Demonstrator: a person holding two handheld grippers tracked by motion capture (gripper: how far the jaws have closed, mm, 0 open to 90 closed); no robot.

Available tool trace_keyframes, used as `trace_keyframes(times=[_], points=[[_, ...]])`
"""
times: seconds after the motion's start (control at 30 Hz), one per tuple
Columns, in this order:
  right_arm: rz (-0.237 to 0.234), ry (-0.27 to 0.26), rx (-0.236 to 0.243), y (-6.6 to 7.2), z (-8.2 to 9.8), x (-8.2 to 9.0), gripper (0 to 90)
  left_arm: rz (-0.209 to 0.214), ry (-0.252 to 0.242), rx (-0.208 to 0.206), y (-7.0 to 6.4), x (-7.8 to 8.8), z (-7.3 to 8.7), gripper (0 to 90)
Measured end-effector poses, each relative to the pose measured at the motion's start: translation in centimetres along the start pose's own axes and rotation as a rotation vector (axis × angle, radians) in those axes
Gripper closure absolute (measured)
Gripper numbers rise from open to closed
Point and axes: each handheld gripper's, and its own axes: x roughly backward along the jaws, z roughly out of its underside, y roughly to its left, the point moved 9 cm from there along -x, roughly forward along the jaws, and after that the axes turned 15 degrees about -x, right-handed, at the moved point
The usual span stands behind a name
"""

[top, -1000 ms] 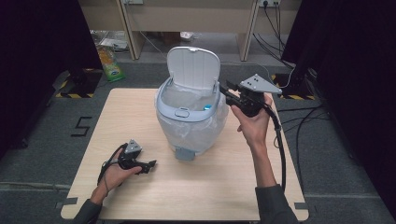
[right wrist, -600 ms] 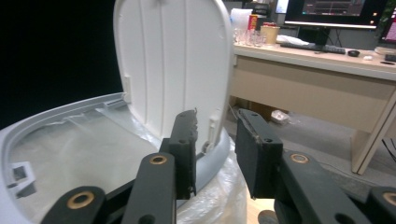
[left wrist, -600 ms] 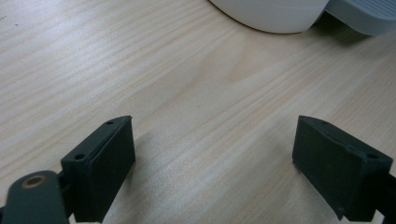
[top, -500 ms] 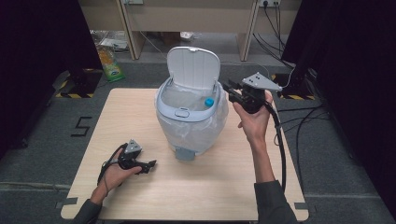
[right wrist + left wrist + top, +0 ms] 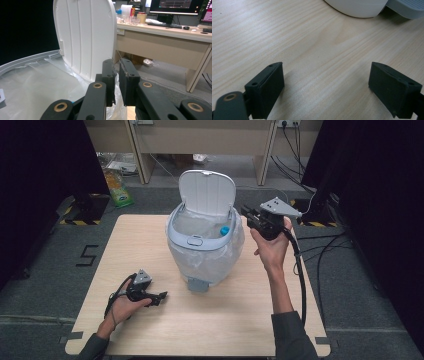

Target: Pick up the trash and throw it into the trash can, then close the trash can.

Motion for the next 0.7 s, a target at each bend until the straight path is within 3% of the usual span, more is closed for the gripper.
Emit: trace_keyframes(times=[0.63,0.7], points=[[0.005,0.003,-0.028,-1.3,-0.3,-1.5,88.6,-0.001,-0.001,0.001,0.0,0.0,0.0,12.3],[-0.005,-0.002,-0.054,-1.4,-0.3,-1.8,89.2,0.001,0.000,0.001,0.0,0.0,0.0,12.4]])
